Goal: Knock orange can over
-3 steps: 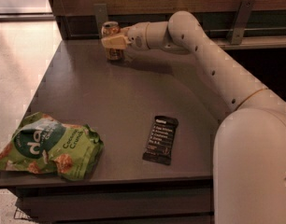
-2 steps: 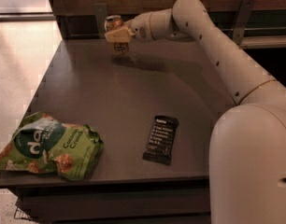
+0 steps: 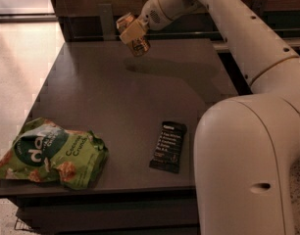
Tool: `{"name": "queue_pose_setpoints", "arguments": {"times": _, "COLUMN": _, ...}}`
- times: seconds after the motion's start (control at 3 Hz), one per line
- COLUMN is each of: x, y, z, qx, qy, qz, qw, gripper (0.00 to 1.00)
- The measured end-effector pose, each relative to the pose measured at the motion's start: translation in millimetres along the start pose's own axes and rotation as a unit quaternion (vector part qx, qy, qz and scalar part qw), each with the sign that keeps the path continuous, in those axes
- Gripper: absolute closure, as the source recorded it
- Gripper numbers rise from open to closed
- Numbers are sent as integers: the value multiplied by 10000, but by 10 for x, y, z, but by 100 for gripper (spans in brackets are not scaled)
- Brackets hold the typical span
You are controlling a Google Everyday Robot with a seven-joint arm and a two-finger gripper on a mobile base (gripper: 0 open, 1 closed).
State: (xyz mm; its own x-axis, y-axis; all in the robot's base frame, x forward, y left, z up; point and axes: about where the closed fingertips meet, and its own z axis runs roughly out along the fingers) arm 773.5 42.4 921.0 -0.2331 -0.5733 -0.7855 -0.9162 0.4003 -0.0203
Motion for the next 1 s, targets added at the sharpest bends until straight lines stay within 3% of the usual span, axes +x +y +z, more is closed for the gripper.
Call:
{"name": "queue_pose_setpoints", "arguments": {"times": 0.33, "x": 130, "y": 95, "z": 66, "qx": -115, "qy": 645, "qz": -154, "qw": 9977, "gripper": 100}}
{"name": "queue_pose_setpoints", "arguments": {"times": 0.67, "x": 301, "y": 166, "z": 256, "qx": -262, "qy": 1407, "qz": -265, "qw": 9893, "gripper": 100}}
{"name": "queue_pose_setpoints", "arguments": {"times": 1.0, "x": 420, "y": 192, "z": 441, "qx": -410, "qy": 1844, "qz": -316, "qw": 9815, "gripper": 100}}
